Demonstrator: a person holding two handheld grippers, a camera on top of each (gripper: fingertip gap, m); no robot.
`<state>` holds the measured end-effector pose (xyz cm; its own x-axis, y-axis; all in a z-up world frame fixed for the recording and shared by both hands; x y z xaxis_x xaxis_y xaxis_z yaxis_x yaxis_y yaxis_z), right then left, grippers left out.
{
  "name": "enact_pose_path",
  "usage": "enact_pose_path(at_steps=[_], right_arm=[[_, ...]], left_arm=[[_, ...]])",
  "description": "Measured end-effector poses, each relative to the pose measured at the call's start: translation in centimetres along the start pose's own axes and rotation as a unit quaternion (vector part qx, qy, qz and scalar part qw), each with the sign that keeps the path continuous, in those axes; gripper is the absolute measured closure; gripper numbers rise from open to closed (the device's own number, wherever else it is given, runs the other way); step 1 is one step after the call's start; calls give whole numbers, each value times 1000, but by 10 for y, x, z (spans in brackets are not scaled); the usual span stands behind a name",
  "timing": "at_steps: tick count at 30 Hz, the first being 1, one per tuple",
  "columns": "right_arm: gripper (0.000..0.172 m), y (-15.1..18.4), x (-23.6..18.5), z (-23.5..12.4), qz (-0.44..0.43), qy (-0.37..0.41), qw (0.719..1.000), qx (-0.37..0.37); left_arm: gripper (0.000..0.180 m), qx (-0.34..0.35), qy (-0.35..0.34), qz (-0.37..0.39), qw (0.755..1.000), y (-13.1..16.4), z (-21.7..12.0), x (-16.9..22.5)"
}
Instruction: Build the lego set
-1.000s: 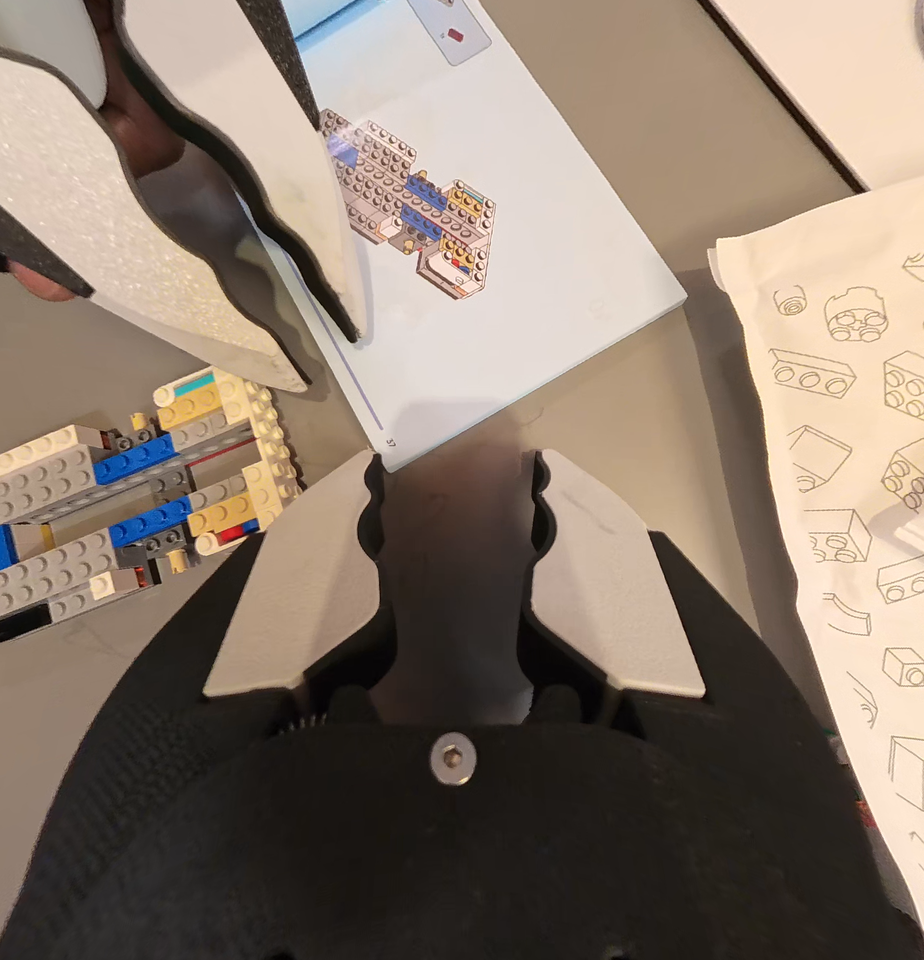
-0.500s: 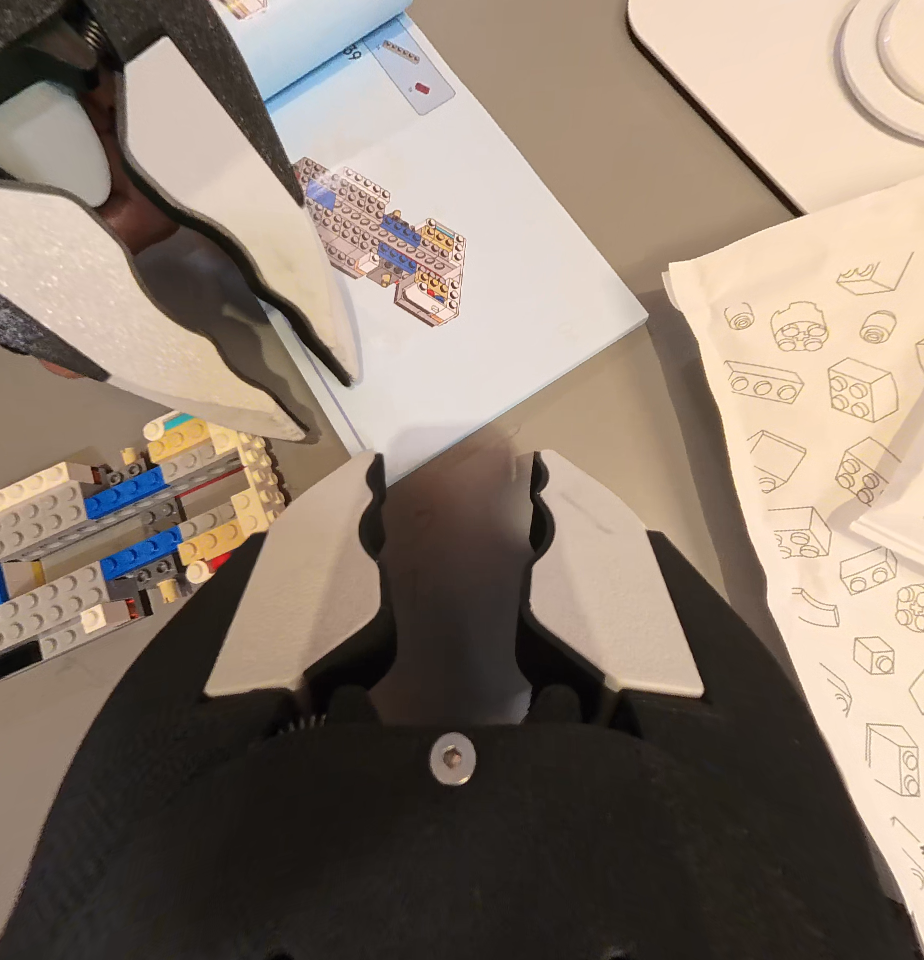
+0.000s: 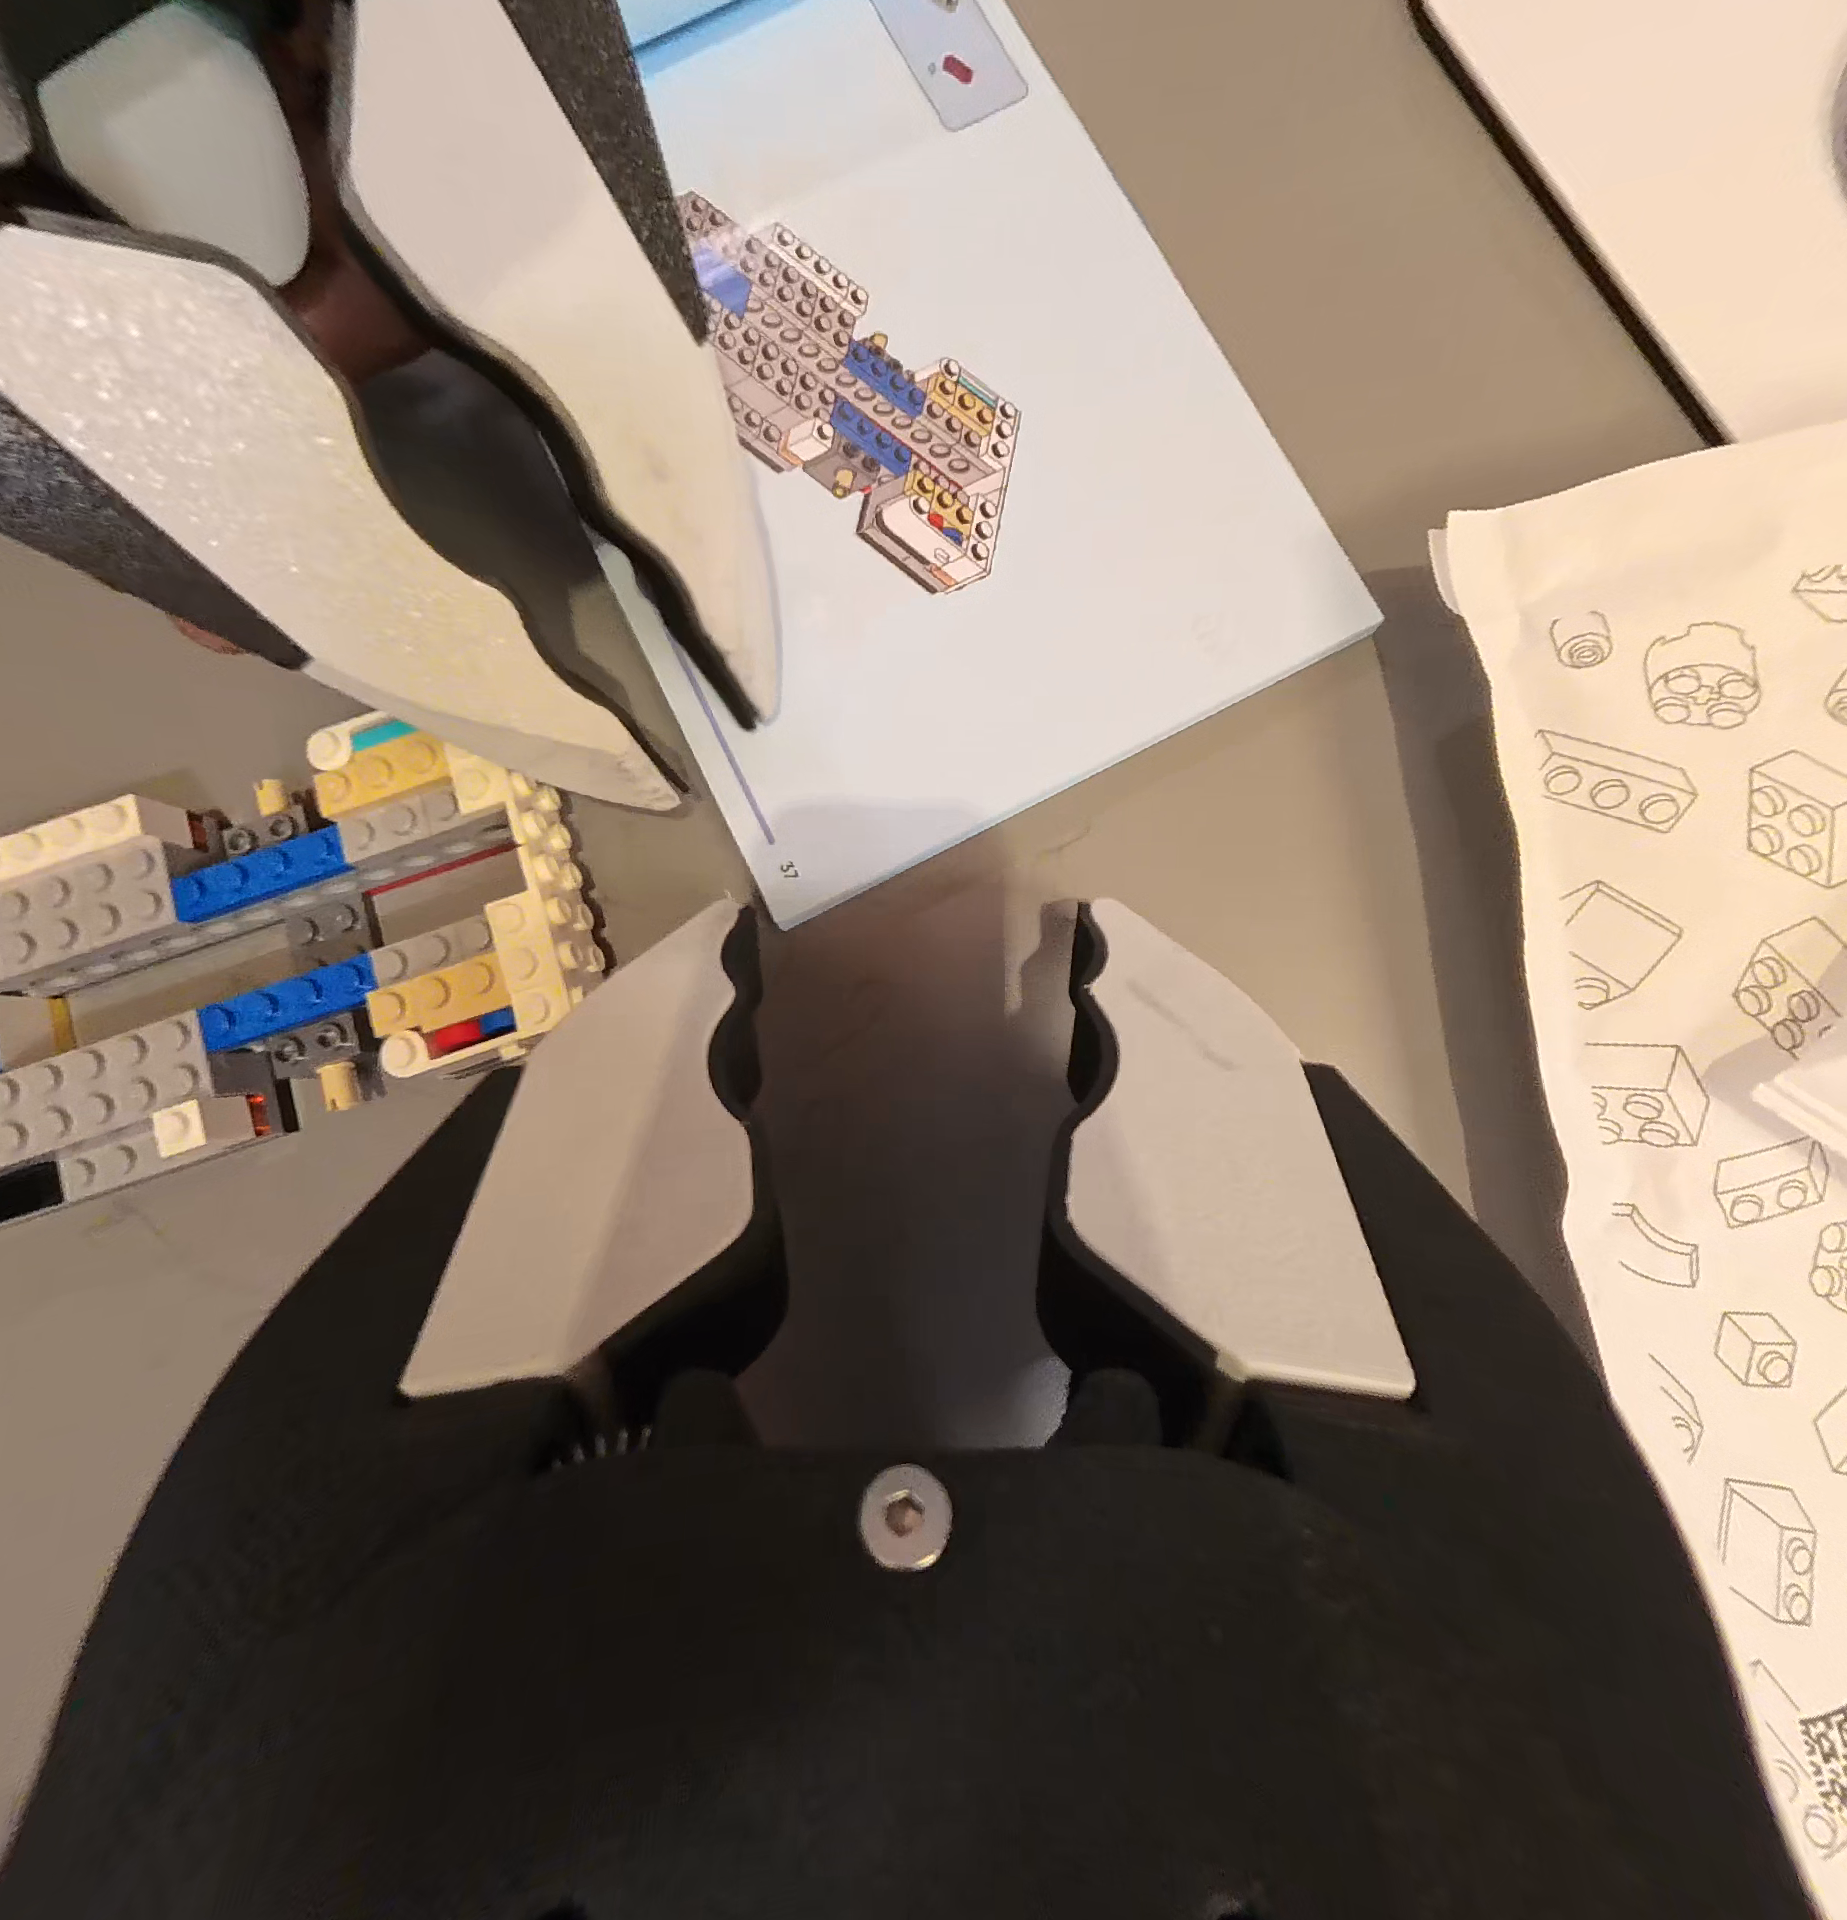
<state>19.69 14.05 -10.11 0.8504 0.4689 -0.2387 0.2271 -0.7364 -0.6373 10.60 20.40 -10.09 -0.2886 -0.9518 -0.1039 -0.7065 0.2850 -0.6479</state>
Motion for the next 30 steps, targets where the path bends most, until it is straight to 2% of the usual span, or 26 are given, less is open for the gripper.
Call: enact_pose_path(at_steps=[11, 30], right_arm=[[114, 1, 4, -6, 7, 2, 1000, 5], [114, 2, 2, -2, -5, 4, 1000, -6]], left_arm=[[167, 3, -2, -10, 1000, -1, -1, -2], [161, -1, -53, 69, 996, 1, 1, 1]])
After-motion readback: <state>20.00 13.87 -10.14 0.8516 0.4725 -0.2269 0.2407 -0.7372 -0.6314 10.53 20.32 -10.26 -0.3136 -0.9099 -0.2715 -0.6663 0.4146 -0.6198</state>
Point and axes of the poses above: each gripper's, where its closed fingertips meet, z out along the fingers, y out of its underside, x = y × z across the jaws, the point moved 6 cm from there along -z, back along the fingers, and after that the axes turned 14 degrees about -y, right-handed, at the moved point
